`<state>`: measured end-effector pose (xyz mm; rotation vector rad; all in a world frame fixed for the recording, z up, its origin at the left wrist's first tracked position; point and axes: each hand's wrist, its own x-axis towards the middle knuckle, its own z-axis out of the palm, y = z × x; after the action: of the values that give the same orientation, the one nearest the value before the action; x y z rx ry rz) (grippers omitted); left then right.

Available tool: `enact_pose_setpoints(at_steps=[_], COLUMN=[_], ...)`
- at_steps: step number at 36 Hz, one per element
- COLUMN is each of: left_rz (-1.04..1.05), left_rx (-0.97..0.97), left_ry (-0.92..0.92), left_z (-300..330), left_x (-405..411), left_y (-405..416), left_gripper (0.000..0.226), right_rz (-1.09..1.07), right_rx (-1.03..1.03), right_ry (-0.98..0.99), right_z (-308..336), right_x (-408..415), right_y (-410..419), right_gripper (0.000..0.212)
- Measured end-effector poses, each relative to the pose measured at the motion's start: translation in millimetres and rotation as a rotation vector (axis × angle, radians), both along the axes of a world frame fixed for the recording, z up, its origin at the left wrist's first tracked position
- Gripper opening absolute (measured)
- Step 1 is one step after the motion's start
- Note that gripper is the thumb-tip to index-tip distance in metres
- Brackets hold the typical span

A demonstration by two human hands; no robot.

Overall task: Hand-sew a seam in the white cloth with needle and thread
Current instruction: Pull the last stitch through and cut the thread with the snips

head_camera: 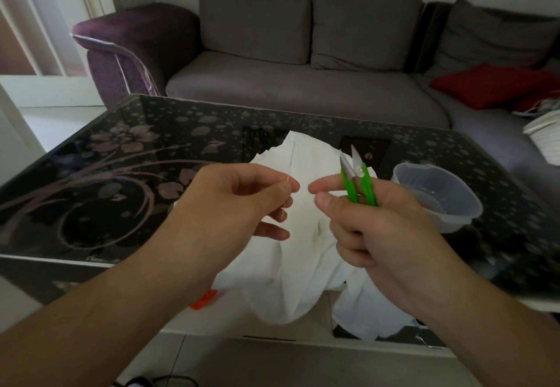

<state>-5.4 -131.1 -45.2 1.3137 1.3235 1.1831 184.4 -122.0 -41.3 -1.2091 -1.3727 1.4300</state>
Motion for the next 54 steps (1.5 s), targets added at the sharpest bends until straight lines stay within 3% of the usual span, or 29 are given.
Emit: enact_pose_setpoints(at_steps=[28, 38, 42, 45, 48, 51, 54], left_rz=[-0.16, -0.262, -0.222, -0.201, -0.18, -0.192, -0.216], left_rx=[-0.146, -0.147, -0.079, -0.083, -0.103, -0.117, -0.121], left_ry=[0.108, 0.028, 0.04, 0.06, 0.037, 0.007, 0.008], left_z=[-15, -5, -7, -8, -8, -8, -11], left_x=[23, 47, 64, 79, 95, 111, 125], left_y=[-3, 12, 27, 39, 52, 63, 72], left_gripper=[0.018, 0.014, 0.023, 0.025, 0.024, 0.023, 0.023], right_rz=[-0.085, -0.176, -0.182, -0.152, -0.226, -0.288, -0.39], right_rx=[0.027, 0.039, -0.018, -0.19, -0.274, -0.032, 0.049], right_ry=[0.139, -0.095, -0.098, 0.031, 0.107, -0.229, -0.64], right_z=[-6, -7, 0, 4, 1, -6, -15], right_x=[9, 23, 41, 58, 84, 119, 150], right_y=[10, 19, 24, 32, 47, 73, 111], right_gripper=[0.007, 0.016, 0.014, 0.01, 0.021, 0.029, 0.026])
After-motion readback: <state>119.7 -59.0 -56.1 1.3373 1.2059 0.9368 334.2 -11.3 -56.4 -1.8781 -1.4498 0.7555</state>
